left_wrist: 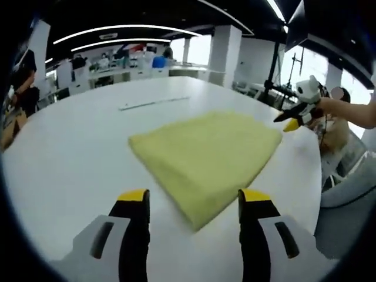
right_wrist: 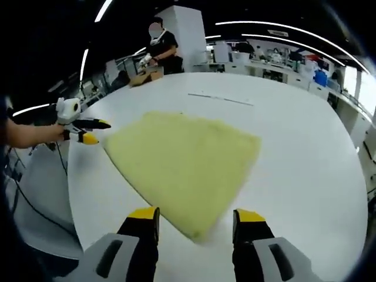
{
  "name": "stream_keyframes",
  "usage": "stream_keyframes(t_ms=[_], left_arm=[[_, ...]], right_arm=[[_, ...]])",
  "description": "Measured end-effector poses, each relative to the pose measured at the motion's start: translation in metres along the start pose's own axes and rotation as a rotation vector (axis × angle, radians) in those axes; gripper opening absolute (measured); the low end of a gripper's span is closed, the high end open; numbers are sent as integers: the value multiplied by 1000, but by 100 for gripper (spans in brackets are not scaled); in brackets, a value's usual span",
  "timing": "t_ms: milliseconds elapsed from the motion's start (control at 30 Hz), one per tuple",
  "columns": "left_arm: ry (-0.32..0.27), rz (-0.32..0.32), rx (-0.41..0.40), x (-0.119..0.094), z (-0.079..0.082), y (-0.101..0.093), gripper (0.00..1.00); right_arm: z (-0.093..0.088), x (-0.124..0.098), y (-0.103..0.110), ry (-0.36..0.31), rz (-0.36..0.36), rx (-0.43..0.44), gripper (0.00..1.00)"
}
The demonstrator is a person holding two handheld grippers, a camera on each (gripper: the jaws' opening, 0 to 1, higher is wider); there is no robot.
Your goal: Fold the garment on the visible template until the final outline fits inside the template.
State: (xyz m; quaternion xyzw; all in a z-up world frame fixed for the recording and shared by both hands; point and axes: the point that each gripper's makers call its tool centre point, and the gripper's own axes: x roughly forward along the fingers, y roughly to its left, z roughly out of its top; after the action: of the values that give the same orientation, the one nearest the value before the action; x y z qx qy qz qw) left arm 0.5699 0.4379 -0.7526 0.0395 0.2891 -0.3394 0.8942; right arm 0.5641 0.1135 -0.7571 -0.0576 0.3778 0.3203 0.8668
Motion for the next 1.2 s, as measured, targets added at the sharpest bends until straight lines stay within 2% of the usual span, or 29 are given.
stream_keyframes(t_ms=[167, 400, 667, 933, 1200], left_arm=[[13, 25, -13, -3, -9, 3, 36], [20, 44, -28, -7, -16, 5, 30], [49, 16, -38, -3, -24, -2, 17], [47, 5, -55, -2, -25, -3, 8], [64, -4, -62, 0, -27, -1, 2]], right_arm=[[-12, 0, 4, 15, 7, 2, 35], [-23, 3, 5, 29, -4, -15, 22], [-32, 4, -2, 47, -37, -13, 9], [-34, 5, -2, 42, -34, -5, 1], [-33, 4, -6, 44, -40, -39, 0]])
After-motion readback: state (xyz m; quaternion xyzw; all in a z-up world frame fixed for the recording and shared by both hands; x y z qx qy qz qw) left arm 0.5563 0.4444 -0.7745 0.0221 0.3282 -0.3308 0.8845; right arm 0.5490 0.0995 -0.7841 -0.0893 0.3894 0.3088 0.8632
